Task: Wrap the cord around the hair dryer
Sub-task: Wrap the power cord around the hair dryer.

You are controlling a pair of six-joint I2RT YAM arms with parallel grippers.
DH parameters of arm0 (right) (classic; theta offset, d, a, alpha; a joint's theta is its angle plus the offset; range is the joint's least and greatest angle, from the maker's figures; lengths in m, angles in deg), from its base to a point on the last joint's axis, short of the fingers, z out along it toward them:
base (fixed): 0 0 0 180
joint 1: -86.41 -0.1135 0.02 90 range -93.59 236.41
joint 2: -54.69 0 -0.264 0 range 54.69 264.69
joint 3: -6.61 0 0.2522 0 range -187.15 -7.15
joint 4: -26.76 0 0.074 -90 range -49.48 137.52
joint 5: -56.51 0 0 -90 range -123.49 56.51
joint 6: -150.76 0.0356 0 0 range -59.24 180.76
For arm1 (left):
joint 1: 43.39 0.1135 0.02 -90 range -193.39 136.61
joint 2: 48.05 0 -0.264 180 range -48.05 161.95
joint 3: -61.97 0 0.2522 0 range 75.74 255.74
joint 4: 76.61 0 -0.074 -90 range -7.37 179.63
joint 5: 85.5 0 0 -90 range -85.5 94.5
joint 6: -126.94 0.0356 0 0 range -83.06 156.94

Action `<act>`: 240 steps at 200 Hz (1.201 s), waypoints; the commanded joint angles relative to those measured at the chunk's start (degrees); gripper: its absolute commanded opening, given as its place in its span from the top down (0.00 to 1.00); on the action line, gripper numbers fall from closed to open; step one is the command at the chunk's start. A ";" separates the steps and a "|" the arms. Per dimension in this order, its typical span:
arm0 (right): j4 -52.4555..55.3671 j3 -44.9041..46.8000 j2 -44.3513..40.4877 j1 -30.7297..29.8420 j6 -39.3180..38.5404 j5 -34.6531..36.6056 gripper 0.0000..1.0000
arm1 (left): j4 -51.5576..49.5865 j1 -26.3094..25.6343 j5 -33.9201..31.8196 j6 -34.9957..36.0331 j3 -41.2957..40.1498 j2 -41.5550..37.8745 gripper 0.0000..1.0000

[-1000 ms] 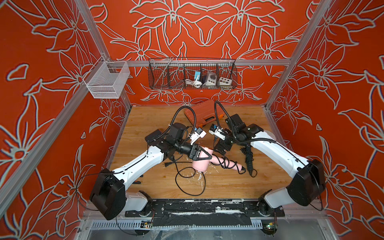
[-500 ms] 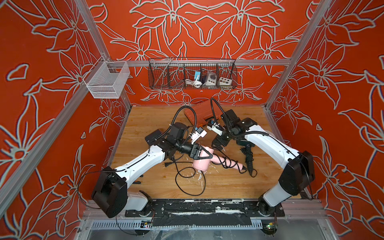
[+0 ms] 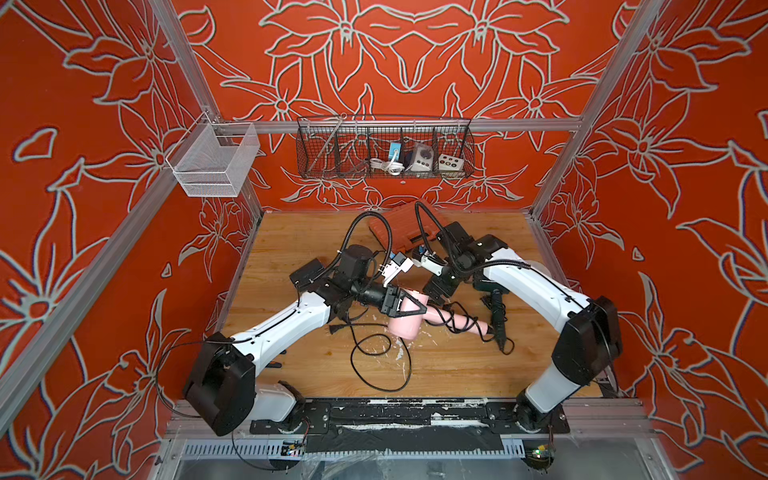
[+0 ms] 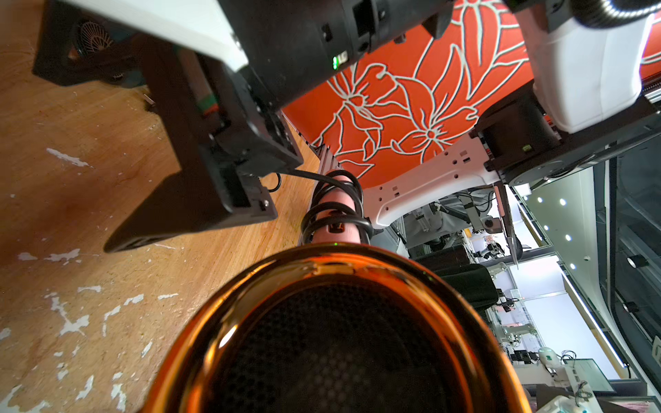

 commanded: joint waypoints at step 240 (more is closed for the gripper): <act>13.39 3.16 -24.78 10.95 19.92 -17.12 0.01 | -8.68 1.34 0.52 8.92 3.37 -3.57 1.00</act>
